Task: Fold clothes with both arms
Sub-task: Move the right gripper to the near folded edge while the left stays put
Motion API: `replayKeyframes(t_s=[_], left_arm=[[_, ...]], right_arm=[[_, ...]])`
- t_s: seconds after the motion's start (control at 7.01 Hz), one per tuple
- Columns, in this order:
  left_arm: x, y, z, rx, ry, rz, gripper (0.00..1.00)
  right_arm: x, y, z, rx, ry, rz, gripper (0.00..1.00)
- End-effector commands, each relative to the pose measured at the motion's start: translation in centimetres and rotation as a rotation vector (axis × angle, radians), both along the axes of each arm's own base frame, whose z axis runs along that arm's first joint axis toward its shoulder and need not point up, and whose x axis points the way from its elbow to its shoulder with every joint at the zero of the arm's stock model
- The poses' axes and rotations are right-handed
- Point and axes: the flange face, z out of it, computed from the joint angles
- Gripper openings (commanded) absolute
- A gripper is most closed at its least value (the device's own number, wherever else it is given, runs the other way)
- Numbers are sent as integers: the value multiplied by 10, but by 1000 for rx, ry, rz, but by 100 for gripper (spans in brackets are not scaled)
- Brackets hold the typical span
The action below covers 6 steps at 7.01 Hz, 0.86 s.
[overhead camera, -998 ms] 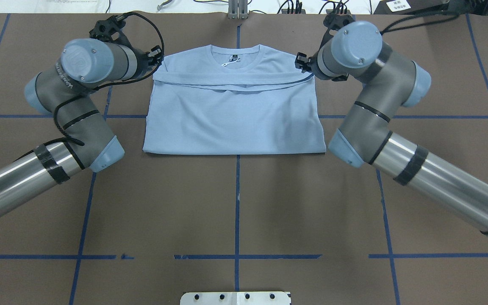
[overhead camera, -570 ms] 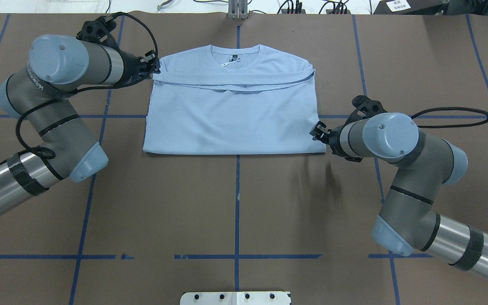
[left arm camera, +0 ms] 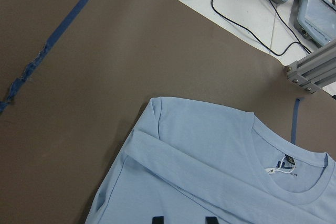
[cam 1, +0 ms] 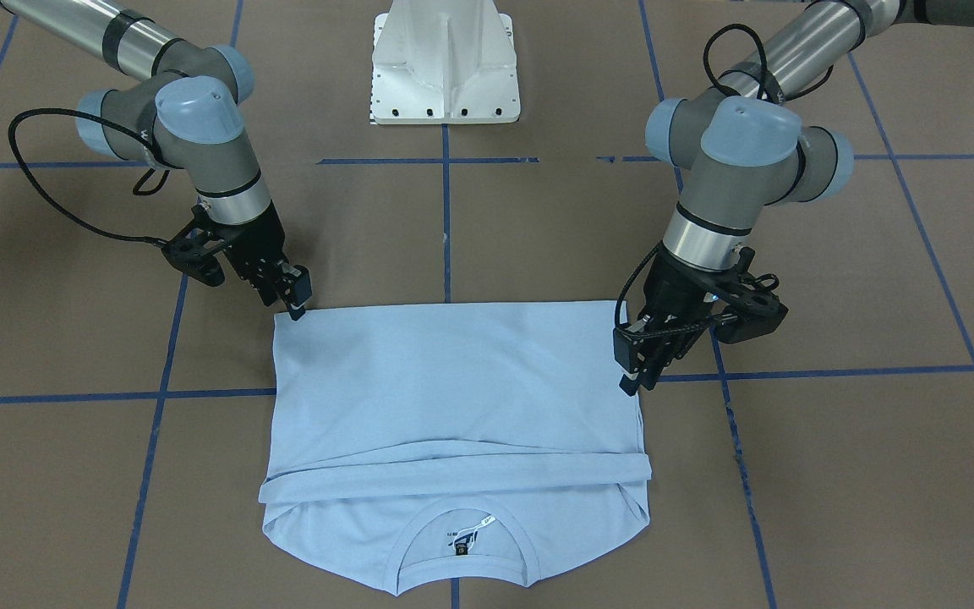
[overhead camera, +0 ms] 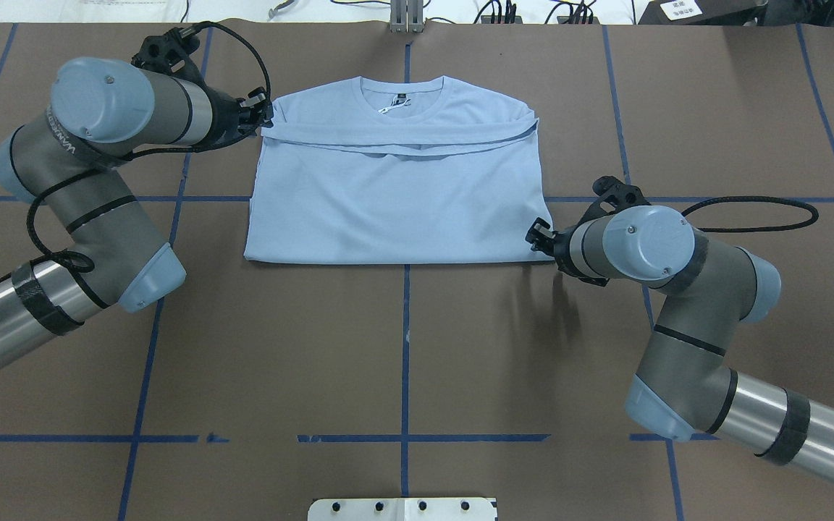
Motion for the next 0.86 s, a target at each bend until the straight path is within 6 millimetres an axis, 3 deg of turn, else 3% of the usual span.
replayKeyframes(t_s=[0.0, 0.71], left_arm=[[0, 0, 1, 4, -8, 3, 38], [0, -1, 2, 6, -14, 5, 38]], right_arm=[[-2, -12, -2, 3, 5, 15, 59], [-3, -16, 6, -9, 17, 18, 59]])
